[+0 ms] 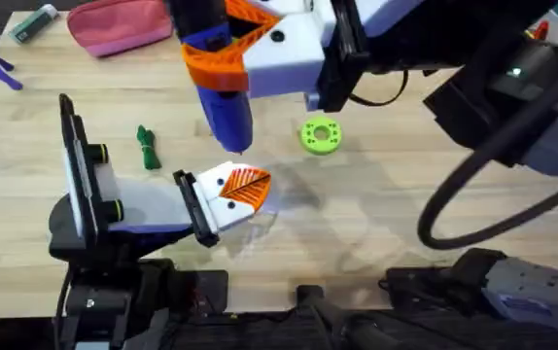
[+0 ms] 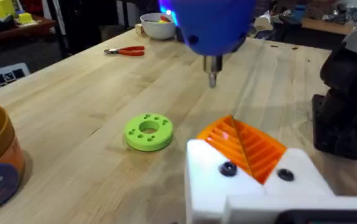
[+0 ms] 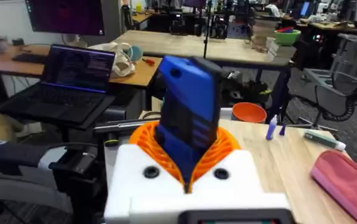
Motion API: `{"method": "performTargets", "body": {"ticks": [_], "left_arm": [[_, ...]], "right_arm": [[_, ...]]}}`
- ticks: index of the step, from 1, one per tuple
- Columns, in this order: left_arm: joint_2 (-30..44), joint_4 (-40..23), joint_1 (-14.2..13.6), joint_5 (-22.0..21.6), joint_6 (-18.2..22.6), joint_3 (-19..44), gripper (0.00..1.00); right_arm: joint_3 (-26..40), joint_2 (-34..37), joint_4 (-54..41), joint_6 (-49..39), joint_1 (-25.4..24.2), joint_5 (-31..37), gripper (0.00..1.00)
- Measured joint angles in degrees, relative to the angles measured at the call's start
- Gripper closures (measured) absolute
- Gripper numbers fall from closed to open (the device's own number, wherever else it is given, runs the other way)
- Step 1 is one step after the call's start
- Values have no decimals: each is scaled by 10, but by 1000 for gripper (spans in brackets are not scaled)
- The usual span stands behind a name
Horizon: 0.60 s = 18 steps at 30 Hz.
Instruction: Pick up the gripper from the table and insert it into the empty holder that is missing its gripper. Then pick up a screw, insert it into the mounting hole, and use the screwdriver to tighten it. Finally, clean up the table by picking up the vegetable and placing it into the bucket.
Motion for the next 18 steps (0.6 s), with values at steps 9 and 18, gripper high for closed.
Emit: {"method": "performTargets", "body": {"ticks": [9,18], "left_arm": [[0,0,0,0,0,0,993],[0,0,0,0,0,0,993]], "right_arm": [[0,0,1,0,29,0,976],[0,3,7,-8,56,0,976]]}}
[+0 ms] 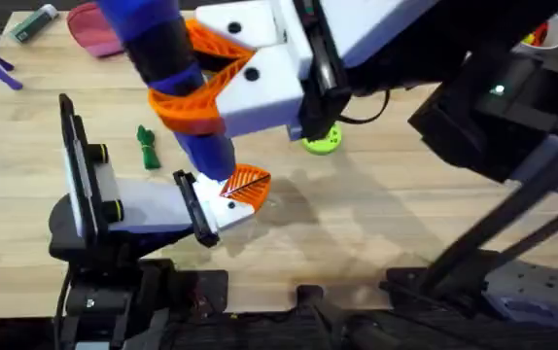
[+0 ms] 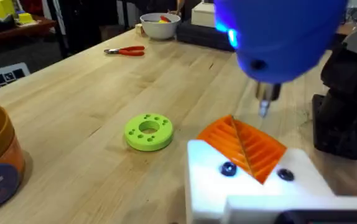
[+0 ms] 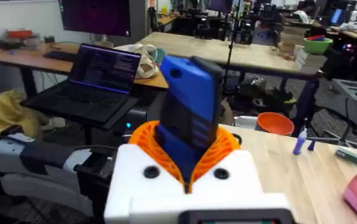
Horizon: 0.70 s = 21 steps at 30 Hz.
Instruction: Pick up the gripper from the table and insert it into the empty holder that is missing its gripper. Then pick up a screw, insert it into the mounting hole, and use the screwdriver to tighten it. Finally, clean up the table by picking up the vegetable and placing it into the bucket.
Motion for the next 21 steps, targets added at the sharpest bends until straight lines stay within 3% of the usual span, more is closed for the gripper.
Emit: {"method": "performTargets", "body": {"ticks": [21], "left_arm": [[0,0,0,0,0,0,993]], "right_arm": [[0,31,23,-3,6,-2,976]]}}
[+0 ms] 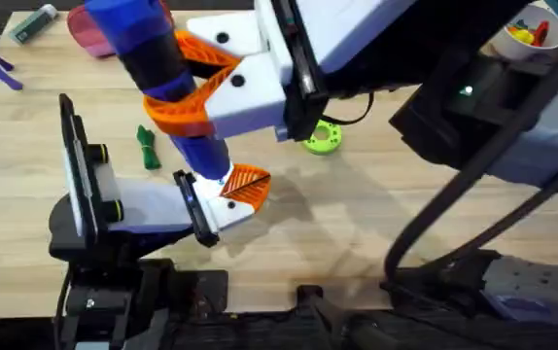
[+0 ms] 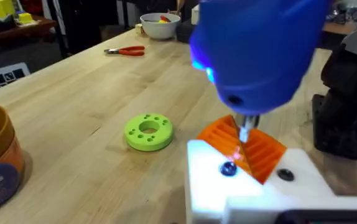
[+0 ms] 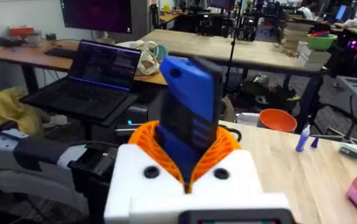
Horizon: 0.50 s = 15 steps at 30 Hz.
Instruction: Pick up the gripper from the table and insert it into the empty holder that is missing its gripper. Then pick up a screw, insert it into the mounting hole, and use the screwdriver to tighten it. Finally, clean up the table by picking up the vegetable and placing it into the bucket.
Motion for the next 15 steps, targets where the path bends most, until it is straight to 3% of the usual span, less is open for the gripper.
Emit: {"method": "performTargets", "body": {"ticks": [15], "left_arm": [[0,0,0,0,0,0,993]], "right_arm": [[0,0,0,0,3,0,976]]}}
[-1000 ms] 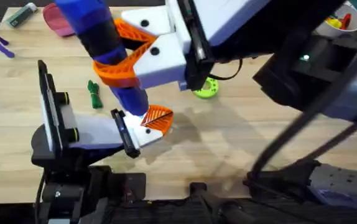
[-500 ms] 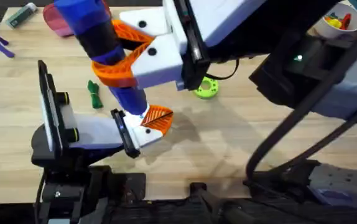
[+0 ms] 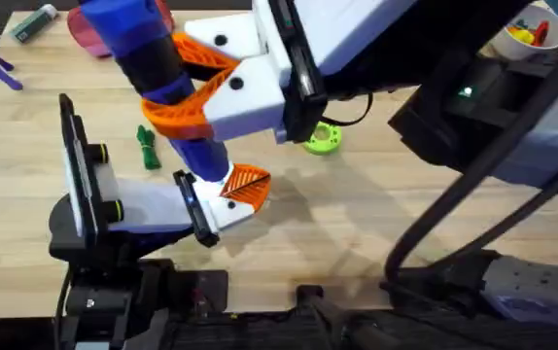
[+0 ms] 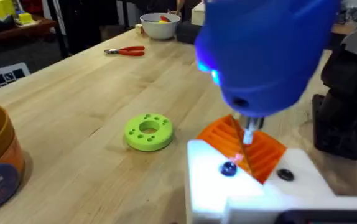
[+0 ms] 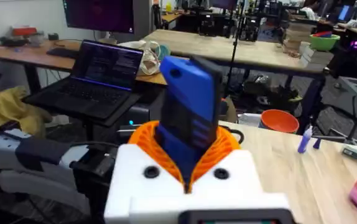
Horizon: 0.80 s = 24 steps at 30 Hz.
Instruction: Pick up the gripper from the table and insert it into the empty holder that is missing its gripper. Then pick up a screw, insert it into the mounting hole, and use the screwdriver to tighten it. Finally, clean up the table by picking up the vegetable and placing it into the bucket.
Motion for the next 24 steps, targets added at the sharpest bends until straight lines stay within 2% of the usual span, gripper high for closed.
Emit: {"method": "performTargets", "body": {"ticks": [24], "left_arm": [[0,0,0,0,0,0,993]], "right_arm": [[0,17,0,-2,1,0,976]]}}
